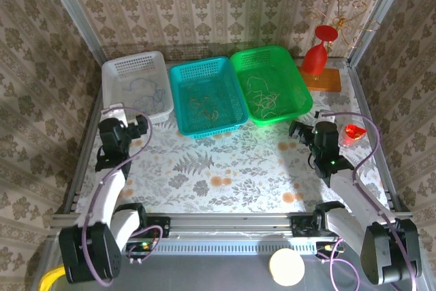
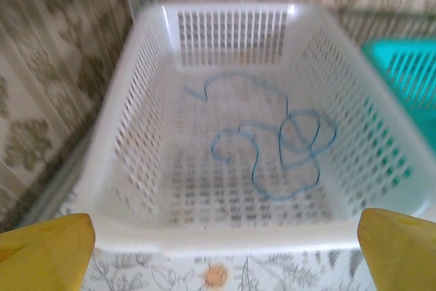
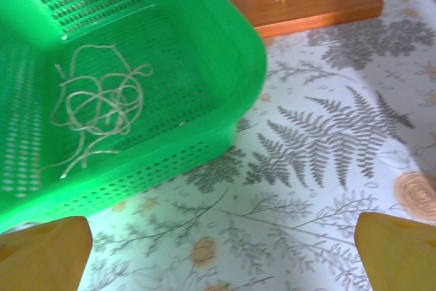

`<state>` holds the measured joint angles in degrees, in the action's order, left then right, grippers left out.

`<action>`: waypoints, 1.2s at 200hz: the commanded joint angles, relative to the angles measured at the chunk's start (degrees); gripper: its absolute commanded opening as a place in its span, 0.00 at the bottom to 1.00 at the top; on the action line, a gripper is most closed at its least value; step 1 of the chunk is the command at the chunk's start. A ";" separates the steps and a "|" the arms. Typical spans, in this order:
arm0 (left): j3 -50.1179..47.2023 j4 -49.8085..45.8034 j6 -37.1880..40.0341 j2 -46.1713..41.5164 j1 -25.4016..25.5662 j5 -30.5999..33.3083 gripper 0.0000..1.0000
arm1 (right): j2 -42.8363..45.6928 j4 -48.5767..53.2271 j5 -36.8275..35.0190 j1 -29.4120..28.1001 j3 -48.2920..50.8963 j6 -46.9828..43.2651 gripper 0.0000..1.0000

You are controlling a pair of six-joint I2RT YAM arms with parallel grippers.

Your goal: Untangle the cables

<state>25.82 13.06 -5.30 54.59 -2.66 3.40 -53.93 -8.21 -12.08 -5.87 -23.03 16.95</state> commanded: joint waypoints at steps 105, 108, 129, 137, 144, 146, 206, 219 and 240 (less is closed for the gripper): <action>-6.25 46.18 8.45 35.04 2.27 -6.06 1.00 | -34.18 -48.46 1.39 1.23 3.26 -17.41 1.00; -5.84 44.68 8.32 34.72 2.03 -6.69 1.00 | -34.59 -49.14 1.70 1.14 3.17 -17.75 1.00; -3.72 40.53 8.98 34.63 1.44 -10.89 1.00 | -33.89 -42.73 4.99 2.95 0.54 -16.32 1.00; -3.46 39.95 9.21 34.67 1.46 -11.23 1.00 | -33.67 -40.06 6.98 4.10 -0.54 -15.56 1.00; -3.46 40.41 9.17 34.78 1.33 -11.32 1.00 | -33.84 -39.85 8.64 5.10 -0.88 -14.91 1.00; -3.42 40.15 9.17 34.73 1.34 -11.38 1.00 | -33.93 -40.04 8.73 5.22 -0.81 -14.86 1.00; -3.48 40.13 9.26 34.71 1.34 -11.23 1.00 | -33.63 -40.48 7.52 4.63 -0.37 -15.28 1.00; -3.41 40.12 9.21 34.80 1.34 -11.24 1.00 | -33.97 -39.21 8.23 4.96 -1.20 -15.03 1.00; -3.41 40.08 9.26 34.77 1.34 -11.28 1.00 | -33.94 -39.20 8.48 5.08 -1.19 -14.93 1.00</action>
<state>21.41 53.10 2.83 89.93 -1.13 -6.52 -87.72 -47.00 -4.56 -0.93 -22.87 1.67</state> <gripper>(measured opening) 0.999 0.999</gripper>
